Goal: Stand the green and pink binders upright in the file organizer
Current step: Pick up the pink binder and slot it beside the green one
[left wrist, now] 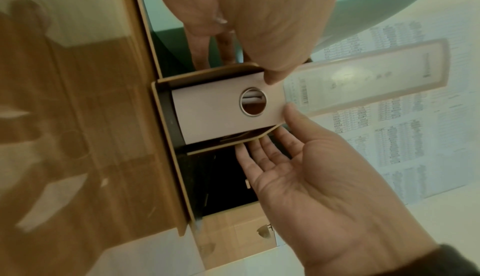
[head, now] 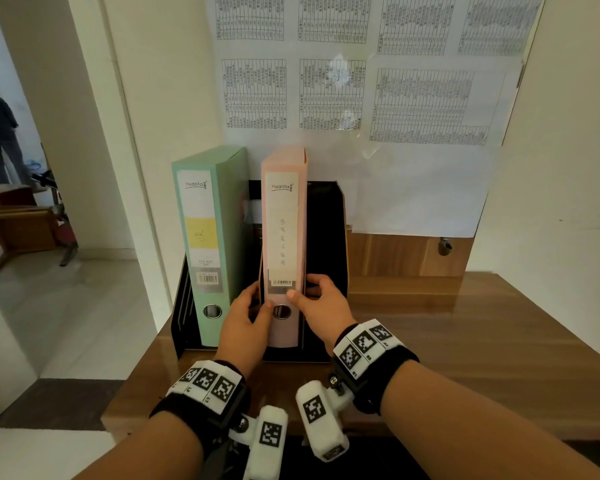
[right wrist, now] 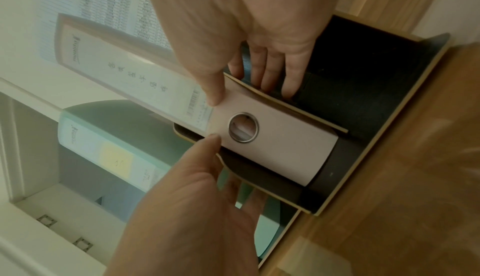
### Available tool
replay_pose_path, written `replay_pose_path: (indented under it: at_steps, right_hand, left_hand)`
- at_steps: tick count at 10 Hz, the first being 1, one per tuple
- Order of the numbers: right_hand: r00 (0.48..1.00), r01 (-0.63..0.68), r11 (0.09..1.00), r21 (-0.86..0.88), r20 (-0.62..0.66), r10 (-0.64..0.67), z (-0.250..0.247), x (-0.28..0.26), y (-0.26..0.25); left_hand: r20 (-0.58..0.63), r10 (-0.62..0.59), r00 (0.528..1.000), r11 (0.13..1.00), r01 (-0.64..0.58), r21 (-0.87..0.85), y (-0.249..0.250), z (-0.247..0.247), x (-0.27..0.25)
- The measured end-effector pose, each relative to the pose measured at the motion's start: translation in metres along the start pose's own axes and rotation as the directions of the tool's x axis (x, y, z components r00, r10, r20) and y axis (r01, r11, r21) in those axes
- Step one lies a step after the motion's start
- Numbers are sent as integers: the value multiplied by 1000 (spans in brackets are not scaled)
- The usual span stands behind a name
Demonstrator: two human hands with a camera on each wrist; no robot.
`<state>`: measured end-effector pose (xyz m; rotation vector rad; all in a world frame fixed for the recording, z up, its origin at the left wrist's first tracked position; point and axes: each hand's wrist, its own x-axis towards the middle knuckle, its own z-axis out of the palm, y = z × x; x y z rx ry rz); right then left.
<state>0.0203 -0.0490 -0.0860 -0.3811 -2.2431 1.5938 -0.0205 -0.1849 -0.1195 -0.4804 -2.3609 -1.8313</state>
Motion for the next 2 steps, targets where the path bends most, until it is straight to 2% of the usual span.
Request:
replay_pose_path:
  at_steps: [2]
  right_hand:
    - [999,6,995,99,38,-10,-8,-8,-13]
  left_hand:
    - [-57,120,991,992,-118,40,29,-1,-3]
